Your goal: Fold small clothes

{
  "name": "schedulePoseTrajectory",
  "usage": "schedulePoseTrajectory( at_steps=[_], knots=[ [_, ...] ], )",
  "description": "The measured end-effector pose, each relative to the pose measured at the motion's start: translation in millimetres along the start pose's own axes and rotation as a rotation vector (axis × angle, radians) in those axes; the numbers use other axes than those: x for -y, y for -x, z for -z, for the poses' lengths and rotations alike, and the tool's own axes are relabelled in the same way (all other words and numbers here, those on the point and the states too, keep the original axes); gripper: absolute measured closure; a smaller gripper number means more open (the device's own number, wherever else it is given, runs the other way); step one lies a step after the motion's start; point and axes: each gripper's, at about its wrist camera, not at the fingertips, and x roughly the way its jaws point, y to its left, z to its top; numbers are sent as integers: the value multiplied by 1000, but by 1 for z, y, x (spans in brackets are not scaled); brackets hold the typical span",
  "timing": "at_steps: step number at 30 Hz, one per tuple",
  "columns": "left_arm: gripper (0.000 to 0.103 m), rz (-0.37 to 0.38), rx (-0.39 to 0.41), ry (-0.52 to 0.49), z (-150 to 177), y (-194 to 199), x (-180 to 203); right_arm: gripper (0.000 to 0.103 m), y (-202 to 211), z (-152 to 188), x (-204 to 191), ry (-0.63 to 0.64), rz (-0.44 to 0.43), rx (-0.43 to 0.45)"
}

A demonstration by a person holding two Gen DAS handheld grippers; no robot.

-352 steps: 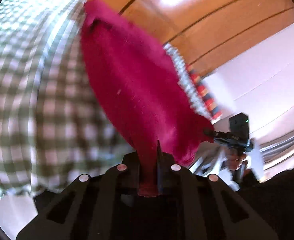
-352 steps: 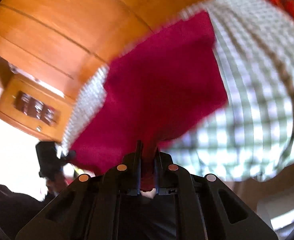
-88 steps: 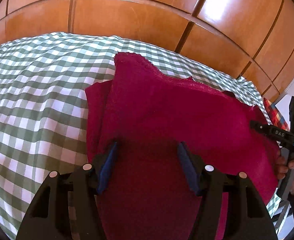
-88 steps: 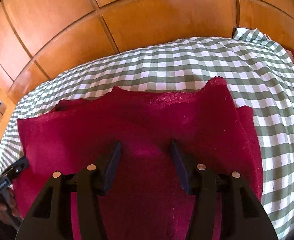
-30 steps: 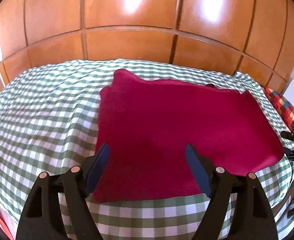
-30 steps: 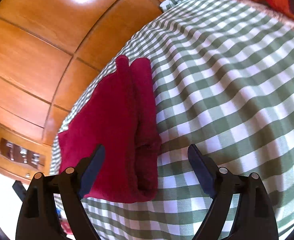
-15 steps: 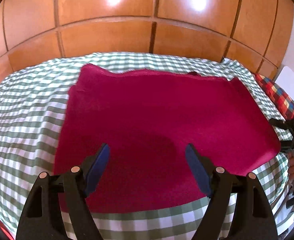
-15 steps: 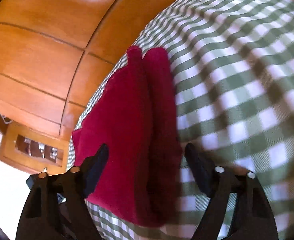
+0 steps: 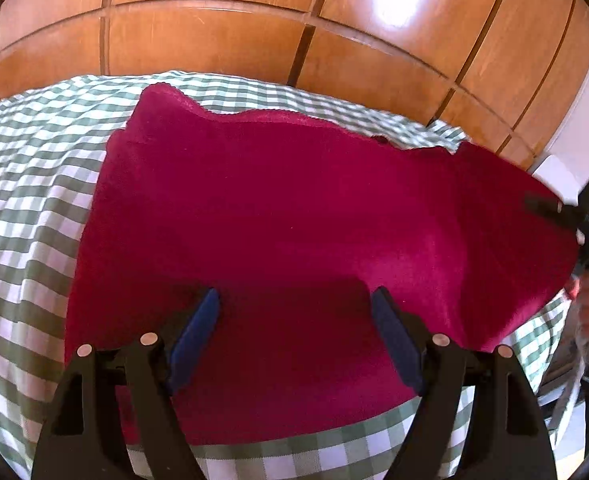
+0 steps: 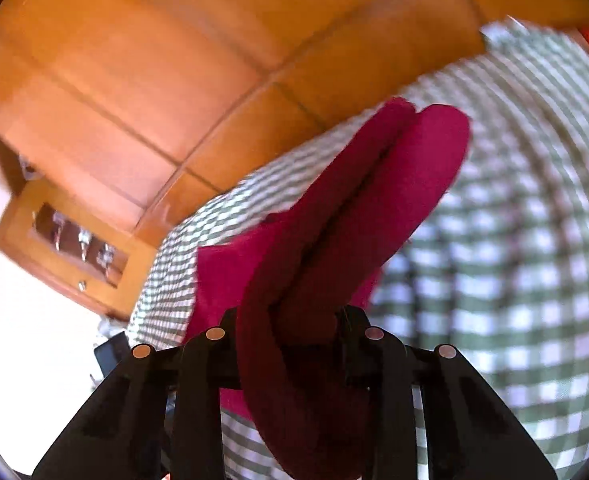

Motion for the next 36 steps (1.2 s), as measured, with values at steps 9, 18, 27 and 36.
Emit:
schedulePoseTrajectory(
  at_steps=[9, 18, 27, 36],
  knots=[
    [25, 213, 130, 225, -4, 64, -67, 74, -101, 14, -154, 345, 54, -127],
    [22, 224, 202, 430, 13, 111, -163, 55, -198, 94, -182, 558, 143, -302],
    [13, 325, 131, 402, -35, 83, -149, 28, -109, 88, -158, 459, -92, -239],
    [55, 283, -128, 208, -86, 4, -90, 25, -63, 71, -54, 162, 108, -117]
  ],
)
